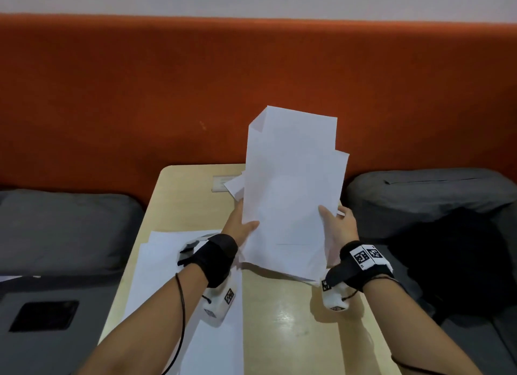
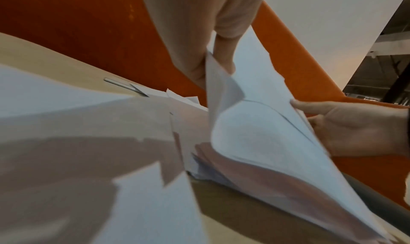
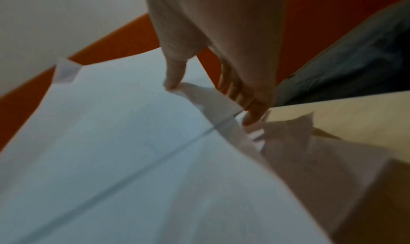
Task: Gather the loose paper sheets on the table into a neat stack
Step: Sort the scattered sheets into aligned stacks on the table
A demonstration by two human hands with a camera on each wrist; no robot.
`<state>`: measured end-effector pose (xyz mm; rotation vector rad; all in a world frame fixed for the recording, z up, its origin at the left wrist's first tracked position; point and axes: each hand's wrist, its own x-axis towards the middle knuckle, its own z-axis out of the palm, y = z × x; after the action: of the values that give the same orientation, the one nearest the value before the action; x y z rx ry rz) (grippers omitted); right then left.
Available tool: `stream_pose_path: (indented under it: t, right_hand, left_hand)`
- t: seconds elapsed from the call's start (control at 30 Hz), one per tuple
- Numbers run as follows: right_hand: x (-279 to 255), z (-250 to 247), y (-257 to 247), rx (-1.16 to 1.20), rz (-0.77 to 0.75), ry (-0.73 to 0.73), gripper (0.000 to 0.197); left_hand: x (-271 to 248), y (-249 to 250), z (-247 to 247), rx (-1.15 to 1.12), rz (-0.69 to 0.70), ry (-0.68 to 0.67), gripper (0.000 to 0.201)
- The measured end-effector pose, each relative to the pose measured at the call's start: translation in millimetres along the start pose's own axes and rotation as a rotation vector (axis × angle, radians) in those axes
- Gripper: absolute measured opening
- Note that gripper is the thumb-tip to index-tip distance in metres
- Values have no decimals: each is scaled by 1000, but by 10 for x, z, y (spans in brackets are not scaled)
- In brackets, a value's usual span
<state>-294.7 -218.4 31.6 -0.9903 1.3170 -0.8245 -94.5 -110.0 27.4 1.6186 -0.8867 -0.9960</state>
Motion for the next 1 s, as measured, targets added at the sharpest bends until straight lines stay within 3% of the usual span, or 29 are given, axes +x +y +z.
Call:
stream_pose_path:
  t: [0.1, 0.23, 0.3, 0.53, 0.67, 0.8, 1.0]
  right_hand:
    - [-124, 29, -144, 153, -23, -169, 39]
    - [-151, 30, -217, 97, -110, -231, 45]
    - [-195, 31, -268, 30, -161, -250, 44]
    - [-377, -22, -437, -62, -276, -287, 34]
    - [-492, -47, -593, -6, -377, -276, 25]
    - [-541, -67, -744, 58, -443, -254, 28]
    - [-613, -70, -795, 96, -480, -253, 24]
  left_hand:
    - [-88, -54, -67, -44, -21, -60, 63]
    - [-202, -92, -83, -146, -58, -50, 47]
    - [-250, -9, -103, -198, -4, -10, 39]
    - [-193, 515, -204, -219, 231, 260, 24]
    - [-215, 814, -221, -283, 312, 278, 25]
    - [-262, 990, -211, -319, 410, 226, 23]
    - [-293, 1035, -197, -223, 459, 212, 14]
